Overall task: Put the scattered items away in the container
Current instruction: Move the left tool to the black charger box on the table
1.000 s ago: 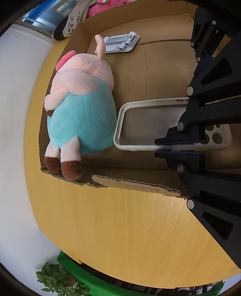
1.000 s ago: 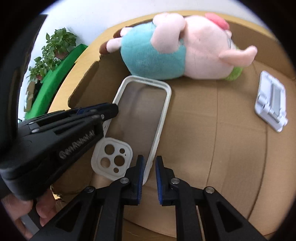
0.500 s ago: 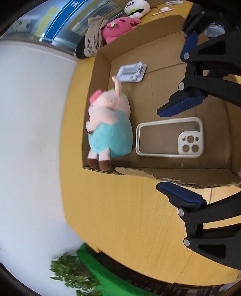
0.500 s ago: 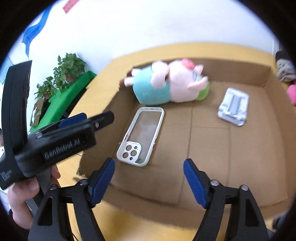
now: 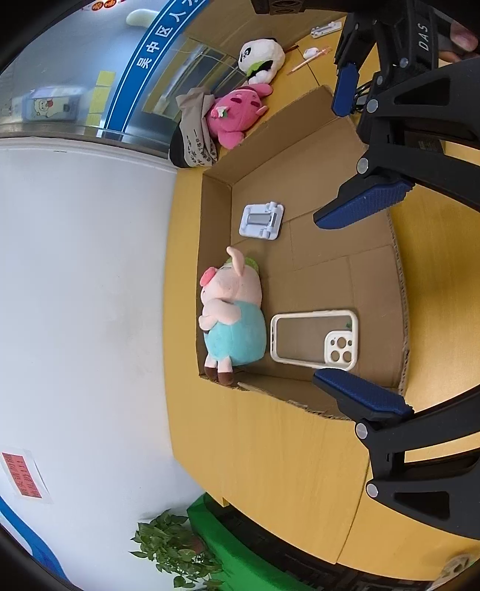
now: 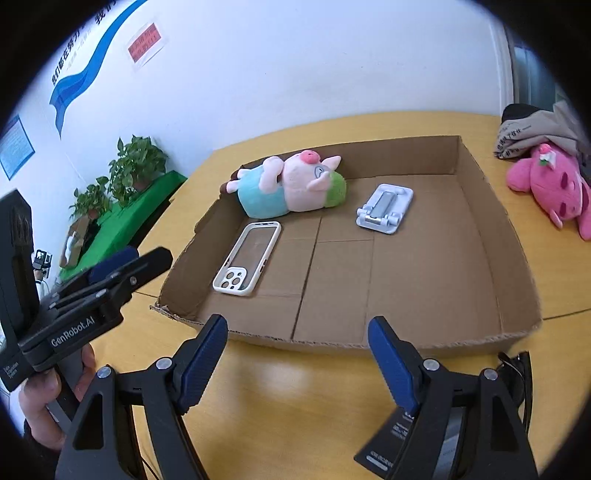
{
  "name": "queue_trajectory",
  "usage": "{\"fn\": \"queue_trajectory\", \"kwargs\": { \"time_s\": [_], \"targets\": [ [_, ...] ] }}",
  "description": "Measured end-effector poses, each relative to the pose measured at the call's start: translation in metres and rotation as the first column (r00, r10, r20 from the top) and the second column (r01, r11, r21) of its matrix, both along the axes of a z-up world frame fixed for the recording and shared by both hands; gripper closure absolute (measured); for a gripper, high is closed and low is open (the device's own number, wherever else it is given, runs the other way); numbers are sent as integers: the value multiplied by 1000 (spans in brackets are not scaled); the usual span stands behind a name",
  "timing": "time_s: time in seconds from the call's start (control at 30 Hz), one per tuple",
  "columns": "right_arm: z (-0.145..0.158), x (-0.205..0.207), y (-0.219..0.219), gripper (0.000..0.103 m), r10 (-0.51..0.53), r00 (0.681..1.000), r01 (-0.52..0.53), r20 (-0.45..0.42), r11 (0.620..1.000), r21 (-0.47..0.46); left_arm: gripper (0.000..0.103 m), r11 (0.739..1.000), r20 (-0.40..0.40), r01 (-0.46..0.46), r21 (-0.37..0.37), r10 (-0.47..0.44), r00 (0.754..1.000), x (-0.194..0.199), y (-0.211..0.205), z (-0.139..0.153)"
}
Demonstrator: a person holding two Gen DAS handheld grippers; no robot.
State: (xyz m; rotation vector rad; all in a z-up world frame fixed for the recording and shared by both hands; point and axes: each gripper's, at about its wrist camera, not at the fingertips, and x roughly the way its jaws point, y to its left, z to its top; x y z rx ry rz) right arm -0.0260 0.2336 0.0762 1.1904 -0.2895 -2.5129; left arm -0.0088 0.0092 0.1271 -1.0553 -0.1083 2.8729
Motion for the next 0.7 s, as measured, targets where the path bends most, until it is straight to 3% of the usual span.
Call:
{"fn": "queue_trajectory", "kwargs": {
  "time_s": [0.3,0.47,0.7],
  "targets": [
    [8,7,-2,24,34,999,-33,-15,999,32,22,1000,-14,-11,-9,11,1000,10,8,5],
    [7,10,21,24,-5,1000,5,-16,1000,11,22,1000,6,-6,-10,6,1000,11,14,-1],
    [8,34,41,24,51,996,-52,-71,999,-10,22,995,20,94,39,-95,995,11,35,-6]
  ]
}}
